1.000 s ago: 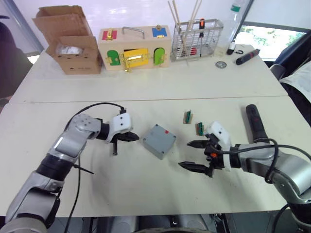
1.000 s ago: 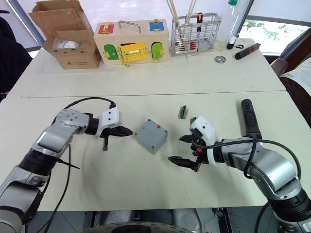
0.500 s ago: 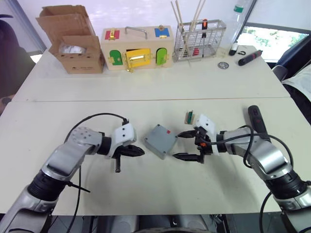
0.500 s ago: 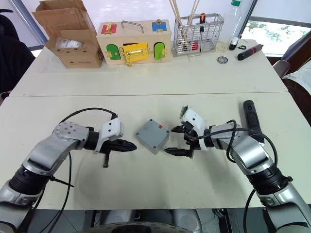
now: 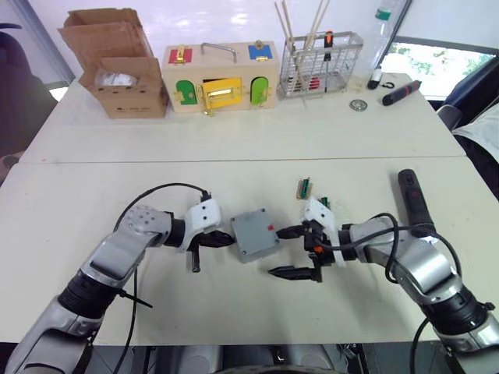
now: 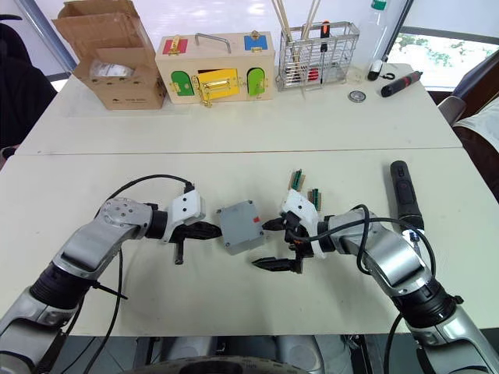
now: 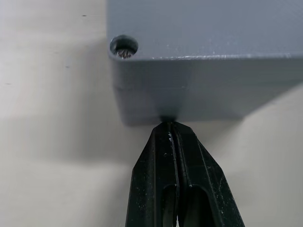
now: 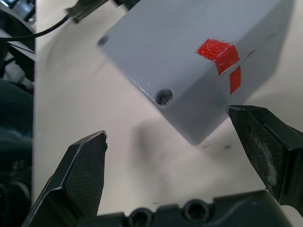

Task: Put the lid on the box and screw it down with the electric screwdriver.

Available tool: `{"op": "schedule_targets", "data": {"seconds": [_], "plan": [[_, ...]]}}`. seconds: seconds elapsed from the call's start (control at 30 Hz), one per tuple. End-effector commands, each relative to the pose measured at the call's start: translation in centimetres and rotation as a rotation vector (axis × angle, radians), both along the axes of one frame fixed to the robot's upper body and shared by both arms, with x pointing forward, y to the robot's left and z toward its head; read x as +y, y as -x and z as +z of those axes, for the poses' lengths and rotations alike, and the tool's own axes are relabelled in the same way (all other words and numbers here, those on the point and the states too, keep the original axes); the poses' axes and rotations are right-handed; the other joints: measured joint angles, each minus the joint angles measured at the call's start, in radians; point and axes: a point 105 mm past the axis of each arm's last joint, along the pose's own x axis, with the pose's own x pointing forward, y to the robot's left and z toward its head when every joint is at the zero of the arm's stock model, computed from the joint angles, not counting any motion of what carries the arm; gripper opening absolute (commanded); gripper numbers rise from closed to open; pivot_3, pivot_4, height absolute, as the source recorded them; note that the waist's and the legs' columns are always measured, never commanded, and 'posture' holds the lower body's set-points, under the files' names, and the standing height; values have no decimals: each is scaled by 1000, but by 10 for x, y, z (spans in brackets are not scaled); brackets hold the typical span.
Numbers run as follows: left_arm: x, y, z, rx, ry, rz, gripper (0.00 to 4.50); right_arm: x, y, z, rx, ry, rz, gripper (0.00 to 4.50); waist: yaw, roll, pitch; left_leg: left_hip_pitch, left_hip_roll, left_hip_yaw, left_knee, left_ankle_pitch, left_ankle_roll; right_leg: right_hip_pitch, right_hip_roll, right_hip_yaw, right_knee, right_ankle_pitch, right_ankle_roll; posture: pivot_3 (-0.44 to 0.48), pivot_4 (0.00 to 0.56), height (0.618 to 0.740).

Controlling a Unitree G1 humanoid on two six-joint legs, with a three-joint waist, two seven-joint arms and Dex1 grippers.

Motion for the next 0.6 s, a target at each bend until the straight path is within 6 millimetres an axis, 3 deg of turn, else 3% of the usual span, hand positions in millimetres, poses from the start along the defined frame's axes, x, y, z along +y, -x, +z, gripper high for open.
{"op": "schedule_targets", "data": {"seconds": [0.03,0.6], "plan": [[-6,-5,11,-61,11,-21,0,8,7,7,-18,-29,18,4474,-1,0,0,0,0,0,0,0,0,0,0,0,0,0,0,0,150,740],[-9,-14,15,-117,20,-2,0,7,8,6,-18,-19,-48,4474,0,0,0,0,0,0,0,0,0,0,0,0,0,0,0,0,150,740]]}}
